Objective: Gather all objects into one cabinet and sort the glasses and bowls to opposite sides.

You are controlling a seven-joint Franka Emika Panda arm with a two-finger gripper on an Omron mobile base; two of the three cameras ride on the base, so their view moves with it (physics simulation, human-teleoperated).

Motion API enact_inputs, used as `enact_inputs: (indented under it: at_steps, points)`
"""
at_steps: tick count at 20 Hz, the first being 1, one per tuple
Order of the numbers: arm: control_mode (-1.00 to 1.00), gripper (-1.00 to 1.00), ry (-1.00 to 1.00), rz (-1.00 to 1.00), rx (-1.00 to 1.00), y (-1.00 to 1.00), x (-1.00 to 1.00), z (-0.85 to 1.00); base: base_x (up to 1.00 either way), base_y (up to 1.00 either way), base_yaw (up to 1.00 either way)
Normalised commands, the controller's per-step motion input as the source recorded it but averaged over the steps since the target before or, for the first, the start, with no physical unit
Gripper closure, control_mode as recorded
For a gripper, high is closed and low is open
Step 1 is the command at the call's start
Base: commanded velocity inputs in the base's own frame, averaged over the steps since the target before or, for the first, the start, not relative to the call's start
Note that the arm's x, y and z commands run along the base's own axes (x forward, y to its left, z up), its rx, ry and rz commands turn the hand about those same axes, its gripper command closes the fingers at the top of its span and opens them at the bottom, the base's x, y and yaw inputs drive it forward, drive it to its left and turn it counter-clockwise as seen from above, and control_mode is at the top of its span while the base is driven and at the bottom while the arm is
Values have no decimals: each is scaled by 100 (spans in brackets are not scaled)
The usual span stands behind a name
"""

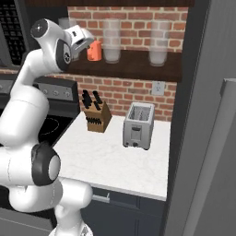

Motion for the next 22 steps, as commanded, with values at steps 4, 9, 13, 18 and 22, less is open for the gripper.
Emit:
enact_inputs:
  at_steps: [4,9,13,18,22]
  points:
    - [-100,-100,0,-1,0,0,26,-1,0,0,0]
    - [-100,-100,1,0,0,0,23,-11,0,0,0]
    - [-100,-100,0,0,0,0,27,-16,0,0,0]
    - [-100,-100,0,0,0,0,27,-8,0,0,0]
    - [-100,-100,0,0,0,0,34,0,0,0,0]
